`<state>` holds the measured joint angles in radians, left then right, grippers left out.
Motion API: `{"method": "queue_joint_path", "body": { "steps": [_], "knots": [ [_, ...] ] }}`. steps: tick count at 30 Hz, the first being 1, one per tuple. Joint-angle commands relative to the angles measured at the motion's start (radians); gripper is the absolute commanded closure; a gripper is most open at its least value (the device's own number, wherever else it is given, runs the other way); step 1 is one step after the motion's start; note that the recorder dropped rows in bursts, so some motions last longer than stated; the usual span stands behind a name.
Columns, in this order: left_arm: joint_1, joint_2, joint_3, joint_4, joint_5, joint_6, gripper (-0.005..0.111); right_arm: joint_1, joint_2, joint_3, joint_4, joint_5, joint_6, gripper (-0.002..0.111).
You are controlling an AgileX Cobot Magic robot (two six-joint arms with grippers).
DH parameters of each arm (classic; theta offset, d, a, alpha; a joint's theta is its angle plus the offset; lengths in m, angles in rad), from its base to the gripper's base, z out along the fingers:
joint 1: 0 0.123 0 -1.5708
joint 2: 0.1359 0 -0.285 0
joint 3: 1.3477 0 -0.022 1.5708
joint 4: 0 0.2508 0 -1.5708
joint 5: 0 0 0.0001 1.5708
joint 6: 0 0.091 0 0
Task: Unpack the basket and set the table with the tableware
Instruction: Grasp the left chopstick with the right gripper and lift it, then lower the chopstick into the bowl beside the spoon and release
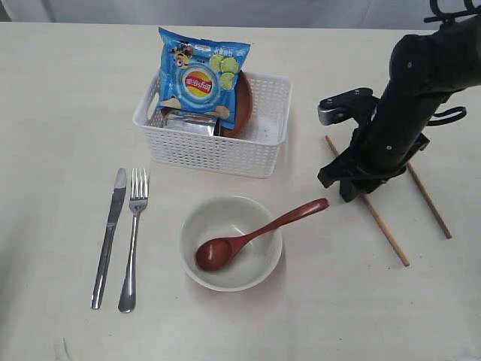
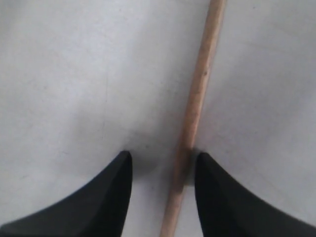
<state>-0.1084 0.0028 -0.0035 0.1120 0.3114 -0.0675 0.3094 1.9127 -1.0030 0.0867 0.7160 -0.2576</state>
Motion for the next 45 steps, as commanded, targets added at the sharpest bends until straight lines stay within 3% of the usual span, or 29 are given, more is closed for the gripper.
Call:
{"method": "queue_joint_path", "body": {
  "steps": [1, 6, 21, 33, 35, 39, 42, 45],
  "knots": [
    [-0.006, -0.003, 0.003, -0.011, -0.007, 0.0, 0.107, 0.0, 0.022, 0.003, -0.01, -0.004, -0.005, 0.074],
    [-0.006, -0.003, 0.003, -0.011, -0.007, 0.0, 0.107, 0.0, 0.025, 0.003, -0.01, -0.003, -0.005, 0.108],
    [-0.006, -0.003, 0.003, -0.011, -0.007, 0.0, 0.107, -0.018, -0.133, 0.003, -0.02, 0.037, 0.158, 0.109],
    [-0.006, -0.003, 0.003, -0.011, -0.007, 0.0, 0.107, -0.014, -0.469, 0.004, 0.146, 0.34, 0.168, 0.109],
    [-0.006, -0.003, 0.003, -0.011, -0.007, 0.0, 0.107, 0.027, -0.547, 0.004, 0.229, 0.389, 0.165, 0.109],
    [-0.006, -0.003, 0.003, -0.011, -0.007, 0.0, 0.107, 0.207, -0.616, 0.004, 0.429, 0.337, 0.197, 0.109],
    [-0.006, -0.003, 0.003, -0.011, -0.007, 0.0, 0.107, 0.389, -0.551, 0.004, 0.439, 0.2, 0.306, 0.109],
    [-0.006, -0.003, 0.003, -0.011, -0.007, 0.0, 0.107, 0.469, -0.474, 0.004, 0.439, 0.116, 0.324, 0.109]
  ]
}}
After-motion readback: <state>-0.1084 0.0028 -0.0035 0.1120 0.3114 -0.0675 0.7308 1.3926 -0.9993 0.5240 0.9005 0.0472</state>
